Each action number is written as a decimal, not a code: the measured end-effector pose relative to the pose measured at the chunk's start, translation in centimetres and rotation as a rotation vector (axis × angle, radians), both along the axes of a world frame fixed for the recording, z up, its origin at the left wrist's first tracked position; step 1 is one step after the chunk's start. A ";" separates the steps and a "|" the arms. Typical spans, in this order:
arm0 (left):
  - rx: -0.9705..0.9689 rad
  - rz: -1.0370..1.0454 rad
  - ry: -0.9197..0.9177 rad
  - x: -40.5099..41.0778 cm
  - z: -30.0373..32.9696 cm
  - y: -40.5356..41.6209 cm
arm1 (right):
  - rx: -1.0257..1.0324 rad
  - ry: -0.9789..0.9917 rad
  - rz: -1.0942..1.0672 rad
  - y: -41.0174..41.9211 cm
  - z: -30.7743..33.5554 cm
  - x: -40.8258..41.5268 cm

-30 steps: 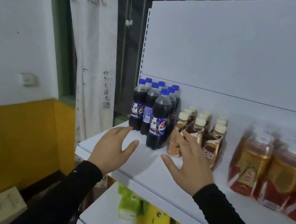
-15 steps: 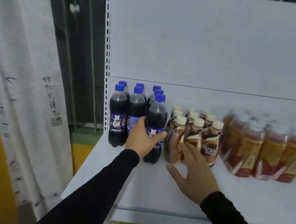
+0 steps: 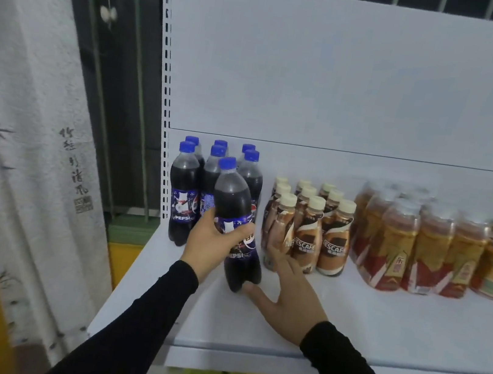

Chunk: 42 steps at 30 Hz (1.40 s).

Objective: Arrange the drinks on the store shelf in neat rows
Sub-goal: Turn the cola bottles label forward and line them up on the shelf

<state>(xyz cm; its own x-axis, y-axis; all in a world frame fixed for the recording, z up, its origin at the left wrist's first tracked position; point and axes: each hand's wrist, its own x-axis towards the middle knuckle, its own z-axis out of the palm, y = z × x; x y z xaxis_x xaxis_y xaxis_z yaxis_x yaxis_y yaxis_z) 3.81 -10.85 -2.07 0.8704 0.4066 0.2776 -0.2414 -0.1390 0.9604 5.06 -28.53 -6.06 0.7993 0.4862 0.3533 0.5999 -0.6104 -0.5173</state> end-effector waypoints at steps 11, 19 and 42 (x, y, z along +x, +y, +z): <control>-0.244 -0.060 -0.031 -3.8 2.2 0.8 | 0.479 0.278 0.341 2.8 1.4 -0.8; -0.429 -0.158 0.010 -3.9 2.7 2.1 | 0.644 0.810 0.546 1.9 1.5 -0.1; -0.310 -0.119 -0.083 -3.7 3.1 1.7 | 0.429 0.470 0.345 2.3 2.4 -1.3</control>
<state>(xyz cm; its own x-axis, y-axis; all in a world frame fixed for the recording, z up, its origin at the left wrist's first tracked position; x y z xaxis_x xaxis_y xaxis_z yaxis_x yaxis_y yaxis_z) 0.12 -9.17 1.08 0.8966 0.3793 0.2286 -0.3174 0.1904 0.9290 3.73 -26.27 -3.62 0.7397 0.6338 0.2260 0.3769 -0.1120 -0.9195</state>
